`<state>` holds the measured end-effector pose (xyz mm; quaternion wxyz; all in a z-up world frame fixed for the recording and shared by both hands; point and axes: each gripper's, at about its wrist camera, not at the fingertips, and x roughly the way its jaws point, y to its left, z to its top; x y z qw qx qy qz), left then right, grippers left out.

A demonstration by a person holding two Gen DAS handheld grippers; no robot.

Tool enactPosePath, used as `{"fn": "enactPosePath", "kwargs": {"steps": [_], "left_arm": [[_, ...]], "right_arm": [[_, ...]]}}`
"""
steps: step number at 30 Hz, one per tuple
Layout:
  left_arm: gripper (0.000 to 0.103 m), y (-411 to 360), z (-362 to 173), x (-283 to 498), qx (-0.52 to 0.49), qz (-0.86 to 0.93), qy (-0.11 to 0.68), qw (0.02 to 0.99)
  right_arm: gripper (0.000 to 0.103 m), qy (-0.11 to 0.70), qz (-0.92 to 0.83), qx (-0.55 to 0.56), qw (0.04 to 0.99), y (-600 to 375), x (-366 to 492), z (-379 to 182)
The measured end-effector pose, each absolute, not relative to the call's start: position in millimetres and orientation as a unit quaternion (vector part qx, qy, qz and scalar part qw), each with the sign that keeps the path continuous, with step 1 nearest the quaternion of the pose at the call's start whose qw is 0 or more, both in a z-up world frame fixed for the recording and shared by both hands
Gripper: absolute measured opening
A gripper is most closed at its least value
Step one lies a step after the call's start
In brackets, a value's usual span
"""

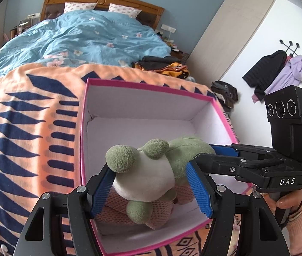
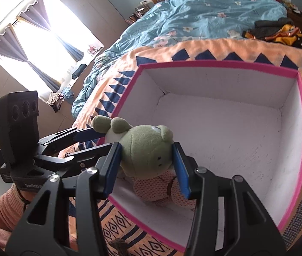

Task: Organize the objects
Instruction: 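Carry the green frog with the right gripper into the box and open it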

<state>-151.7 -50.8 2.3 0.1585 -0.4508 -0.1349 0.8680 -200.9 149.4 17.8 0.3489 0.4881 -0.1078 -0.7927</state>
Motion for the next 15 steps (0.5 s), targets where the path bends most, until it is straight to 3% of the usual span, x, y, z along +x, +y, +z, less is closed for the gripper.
{"fn": "enactPosePath", "kwargs": {"steps": [8, 12, 15], "left_arm": [[0.071, -49.3, -10.5, -160.2, -0.467, 0.865, -0.129, 0.129], [0.086, -48.2, -5.6, -154.0, -0.456, 0.875, -0.117, 0.114], [0.086, -47.0, -1.0, -146.1, -0.445, 0.882, -0.106, 0.110]], "right_arm": [[0.054, -0.105, -0.790, 0.515, 0.317, 145.6, -208.6, -2.1], [0.057, -0.106, -0.794, 0.521, 0.293, 151.6, -210.2, -8.5], [0.057, -0.111, -0.795, 0.522, 0.289, 158.7, -208.1, -9.6]]}}
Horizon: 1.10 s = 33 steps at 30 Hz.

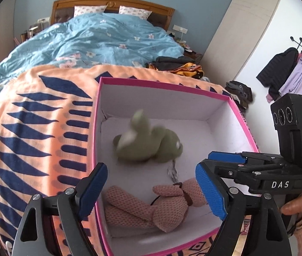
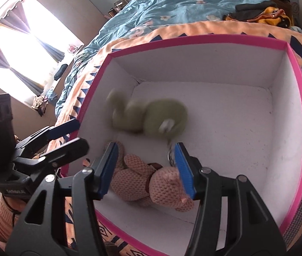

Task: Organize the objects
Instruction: 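Carry the green frog with the right gripper into the box and open it, then move the right gripper back to the pile and grasp the brown-and-white plush dog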

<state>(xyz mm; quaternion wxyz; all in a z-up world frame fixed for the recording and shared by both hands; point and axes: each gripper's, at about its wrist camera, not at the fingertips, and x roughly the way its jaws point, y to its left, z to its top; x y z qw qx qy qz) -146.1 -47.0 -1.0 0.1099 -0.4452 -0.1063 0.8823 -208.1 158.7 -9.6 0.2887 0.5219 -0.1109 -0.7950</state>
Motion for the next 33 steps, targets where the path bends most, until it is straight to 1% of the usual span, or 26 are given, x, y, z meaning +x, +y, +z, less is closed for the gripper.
{"fn": "enactPosePath", "kwargs": {"steps": [10, 19, 25, 28, 33], "left_arm": [[0.086, -41.1, 5.5, -110.8, -0.425, 0.893, -0.099, 0.114], [0.087, -40.0, 14.3, -77.6, -0.404, 0.901, -0.107, 0.115], [0.087, -32.0, 25.1, -48.5, -0.384, 0.909, -0.104, 0.121], [0.087, -30.2, 26.9, -37.5, -0.384, 0.906, -0.114, 0.137], [0.087, -17.6, 12.9, -21.6, -0.415, 0.893, -0.089, 0.151]], "right_arm": [[0.058, -0.094, -0.802, 0.502, 0.310, 166.9, -172.0, 7.4], [0.058, -0.114, -0.803, 0.482, 0.331, 183.5, -132.8, 24.2], [0.062, -0.125, -0.802, 0.467, 0.351, 196.5, -96.1, 35.2], [0.062, -0.122, -0.795, 0.474, 0.358, 198.9, -75.5, 31.6], [0.062, -0.109, -0.769, 0.517, 0.360, 198.1, -43.0, 4.7]]}}
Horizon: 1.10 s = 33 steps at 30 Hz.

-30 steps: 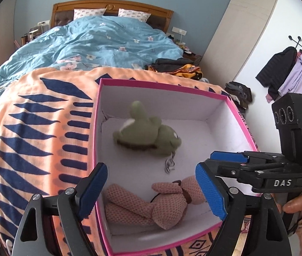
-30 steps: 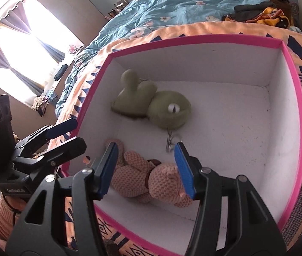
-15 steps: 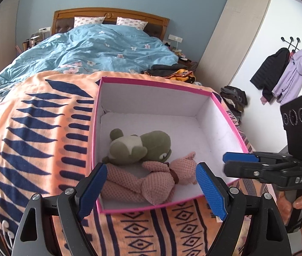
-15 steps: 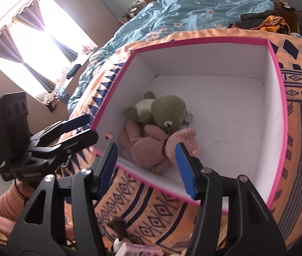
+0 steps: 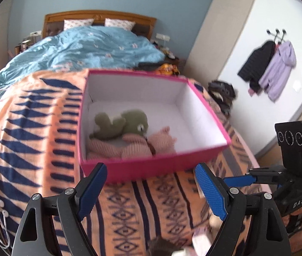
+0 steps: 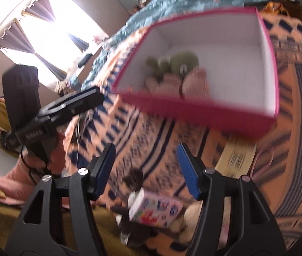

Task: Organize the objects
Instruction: 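Move the right gripper back to the pile and grasp the brown-and-white plush dog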

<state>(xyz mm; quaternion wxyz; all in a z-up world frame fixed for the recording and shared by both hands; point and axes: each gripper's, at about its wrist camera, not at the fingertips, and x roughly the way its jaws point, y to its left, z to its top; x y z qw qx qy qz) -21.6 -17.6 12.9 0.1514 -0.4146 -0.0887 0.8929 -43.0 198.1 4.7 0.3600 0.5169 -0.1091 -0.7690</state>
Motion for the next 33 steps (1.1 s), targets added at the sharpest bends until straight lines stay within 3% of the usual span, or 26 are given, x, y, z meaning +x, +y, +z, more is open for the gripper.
{"fn": "enactPosePath", "kwargs": {"steps": [16, 23, 25, 26, 33], "left_arm": [[0.087, -8.3, -37.1, 13.3, -0.489, 0.855, -0.069, 0.158], [0.087, -10.4, -40.9, 15.1, -0.494, 0.853, -0.071, 0.150], [0.087, -14.1, -40.0, 15.4, -0.493, 0.855, -0.074, 0.145], [0.087, -16.0, -39.4, 15.3, -0.492, 0.856, -0.075, 0.142], [0.087, -41.3, -29.0, 15.8, -0.477, 0.867, -0.092, 0.115]], "right_arm": [[0.062, -0.125, -0.646, 0.640, 0.397, 190.5, 33.1, -71.8], [0.062, -0.089, -0.633, 0.655, 0.403, 150.1, 34.0, -99.3], [0.056, -0.078, -0.635, 0.651, 0.408, 142.0, 31.8, -100.6], [0.045, -0.073, -0.638, 0.648, 0.408, 139.7, 30.3, -100.6], [0.045, -0.081, -0.649, 0.627, 0.423, 131.1, 13.9, -88.2]]}}
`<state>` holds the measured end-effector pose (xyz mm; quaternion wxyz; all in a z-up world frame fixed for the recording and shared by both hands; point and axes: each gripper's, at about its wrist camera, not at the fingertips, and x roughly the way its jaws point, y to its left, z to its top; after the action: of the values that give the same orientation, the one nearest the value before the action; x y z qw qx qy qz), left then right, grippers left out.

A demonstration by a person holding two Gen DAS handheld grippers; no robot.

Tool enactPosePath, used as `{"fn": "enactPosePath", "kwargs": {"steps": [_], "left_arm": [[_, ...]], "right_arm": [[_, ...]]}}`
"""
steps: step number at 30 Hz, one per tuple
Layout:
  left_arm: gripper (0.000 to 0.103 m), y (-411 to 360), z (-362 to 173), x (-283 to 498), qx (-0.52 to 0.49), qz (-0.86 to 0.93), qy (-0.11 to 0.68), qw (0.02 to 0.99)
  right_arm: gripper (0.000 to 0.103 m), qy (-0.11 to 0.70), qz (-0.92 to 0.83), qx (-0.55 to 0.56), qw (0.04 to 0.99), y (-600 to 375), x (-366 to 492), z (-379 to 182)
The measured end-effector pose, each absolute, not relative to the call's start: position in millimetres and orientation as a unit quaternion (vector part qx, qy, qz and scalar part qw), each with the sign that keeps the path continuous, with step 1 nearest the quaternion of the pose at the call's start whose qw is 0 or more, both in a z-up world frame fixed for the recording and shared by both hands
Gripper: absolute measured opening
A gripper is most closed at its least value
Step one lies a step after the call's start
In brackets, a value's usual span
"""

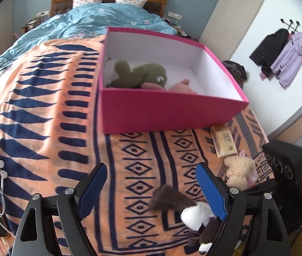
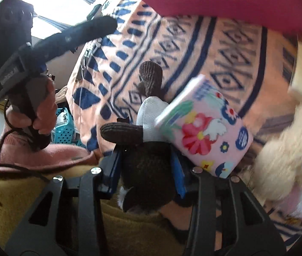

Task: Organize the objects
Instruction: 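Move the right gripper back to the pile and grasp the brown-and-white plush dog, then lift the brown plush dog with the right gripper and adjust its hold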

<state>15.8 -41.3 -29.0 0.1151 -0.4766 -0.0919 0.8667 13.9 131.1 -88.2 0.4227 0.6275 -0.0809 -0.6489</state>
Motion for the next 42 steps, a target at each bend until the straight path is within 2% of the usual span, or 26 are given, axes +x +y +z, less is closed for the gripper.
{"fn": "enactPosePath", "kwargs": {"steps": [14, 26, 28, 31, 37, 39, 42], "left_arm": [[0.087, -52.6, -25.4, 14.3, -0.470, 0.869, -0.104, 0.117], [0.087, -33.7, -31.7, -6.4, -0.477, 0.863, -0.090, 0.139], [0.087, -32.2, -32.7, -8.5, -0.478, 0.863, -0.086, 0.141], [0.087, -29.0, -35.2, -11.8, -0.480, 0.862, -0.079, 0.145], [0.087, -19.8, -42.2, -24.7, -0.486, 0.858, -0.062, 0.157], [0.087, -15.8, -44.8, -30.1, -0.488, 0.857, -0.052, 0.160], [0.087, -9.9, -49.8, -40.4, -0.494, 0.852, -0.039, 0.168]], "right_arm": [[0.045, -0.048, -0.720, 0.564, 0.402, 126.3, -51.9, -43.5], [0.046, 0.202, -0.746, 0.510, 0.377, 96.1, -58.6, -27.4], [0.047, 0.189, -0.746, 0.516, 0.376, 99.7, -60.8, -29.9], [0.057, 0.140, -0.759, 0.523, 0.361, 119.1, -63.1, -33.1], [0.057, -0.022, -0.775, 0.555, 0.302, 167.7, -64.4, -50.5], [0.057, -0.053, -0.775, 0.563, 0.283, 177.5, -62.3, -59.3], [0.057, -0.057, -0.779, 0.568, 0.261, 182.7, -58.0, -69.0]]}}
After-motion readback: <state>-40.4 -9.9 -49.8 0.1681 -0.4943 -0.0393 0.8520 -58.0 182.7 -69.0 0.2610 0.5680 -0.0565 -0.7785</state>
